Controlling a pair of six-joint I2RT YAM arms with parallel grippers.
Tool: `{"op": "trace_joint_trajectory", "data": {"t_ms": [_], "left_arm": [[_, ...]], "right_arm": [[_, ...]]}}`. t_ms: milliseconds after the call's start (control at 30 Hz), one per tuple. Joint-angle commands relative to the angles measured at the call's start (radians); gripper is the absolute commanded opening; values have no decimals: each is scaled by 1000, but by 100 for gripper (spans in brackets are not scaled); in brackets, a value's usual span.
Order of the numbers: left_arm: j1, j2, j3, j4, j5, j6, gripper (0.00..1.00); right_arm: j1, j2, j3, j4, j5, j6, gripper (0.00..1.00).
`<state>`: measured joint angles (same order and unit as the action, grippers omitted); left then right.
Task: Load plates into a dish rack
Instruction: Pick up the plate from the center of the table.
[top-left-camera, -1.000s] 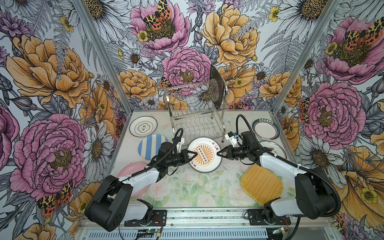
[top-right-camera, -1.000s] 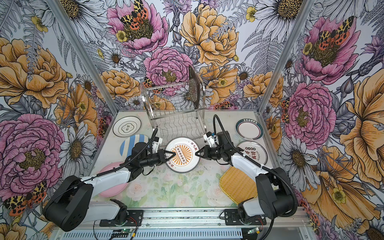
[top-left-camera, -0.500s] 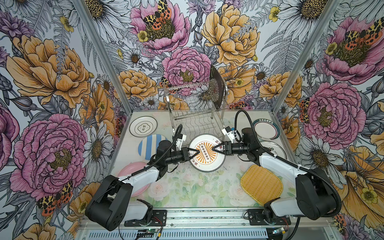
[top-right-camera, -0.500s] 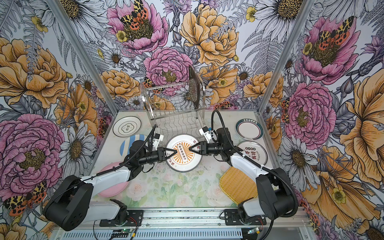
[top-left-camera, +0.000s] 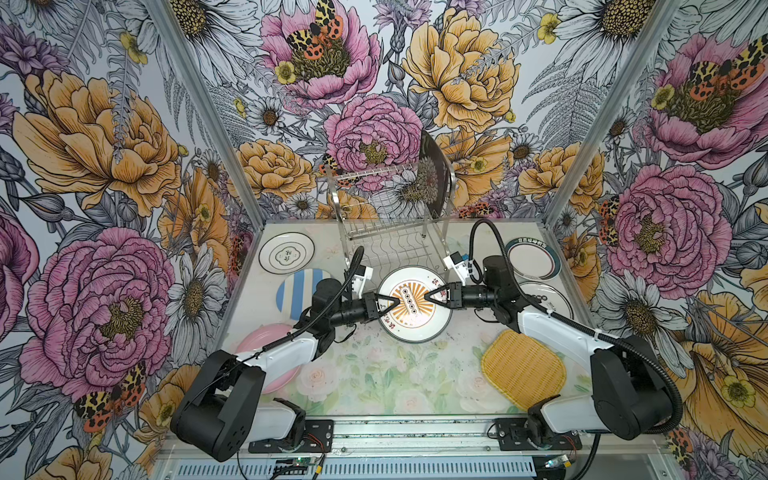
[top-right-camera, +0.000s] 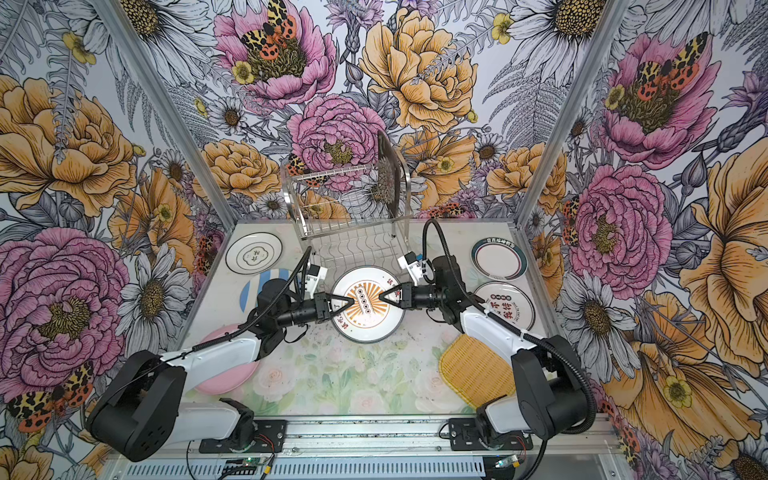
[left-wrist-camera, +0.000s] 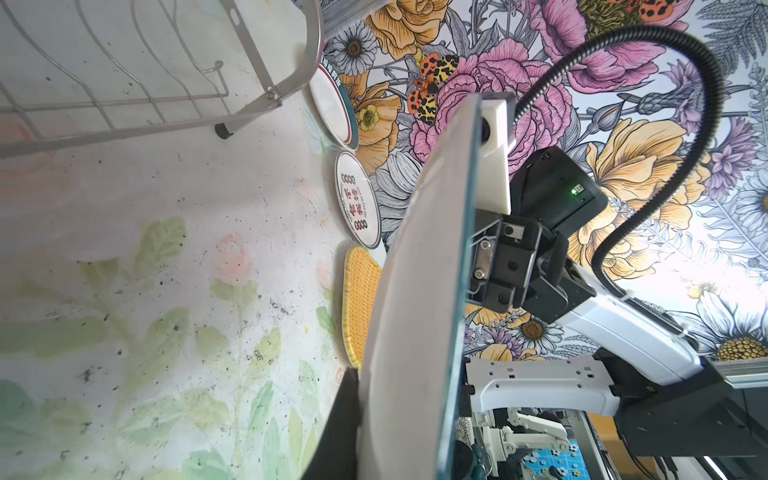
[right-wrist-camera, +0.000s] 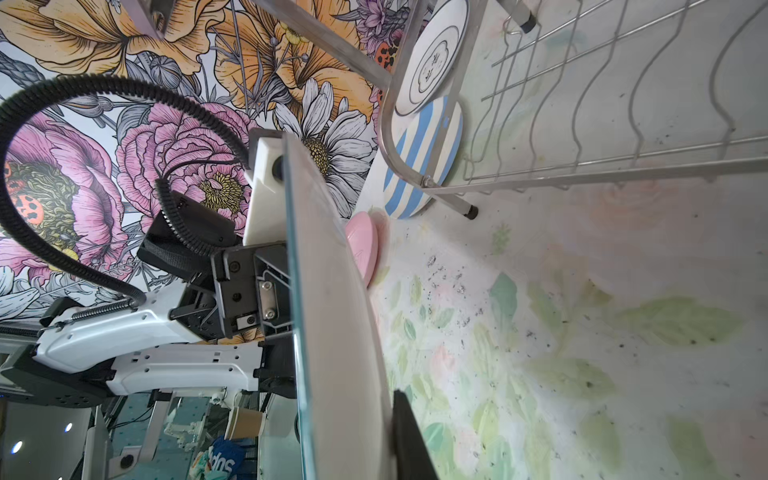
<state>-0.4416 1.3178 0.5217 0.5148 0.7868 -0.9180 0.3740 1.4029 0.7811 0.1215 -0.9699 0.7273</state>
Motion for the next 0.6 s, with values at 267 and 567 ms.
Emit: {"op": "trace_joint_trajectory", "data": {"t_ms": [267, 567], "left_arm": [[45, -133, 52, -286, -62, 156, 75], [71, -217, 141, -678, -318, 374, 94]], "right_arm": [[3, -139, 96, -223, 154, -130, 0], [44, -293, 239, -562, 709, -264, 0]]}}
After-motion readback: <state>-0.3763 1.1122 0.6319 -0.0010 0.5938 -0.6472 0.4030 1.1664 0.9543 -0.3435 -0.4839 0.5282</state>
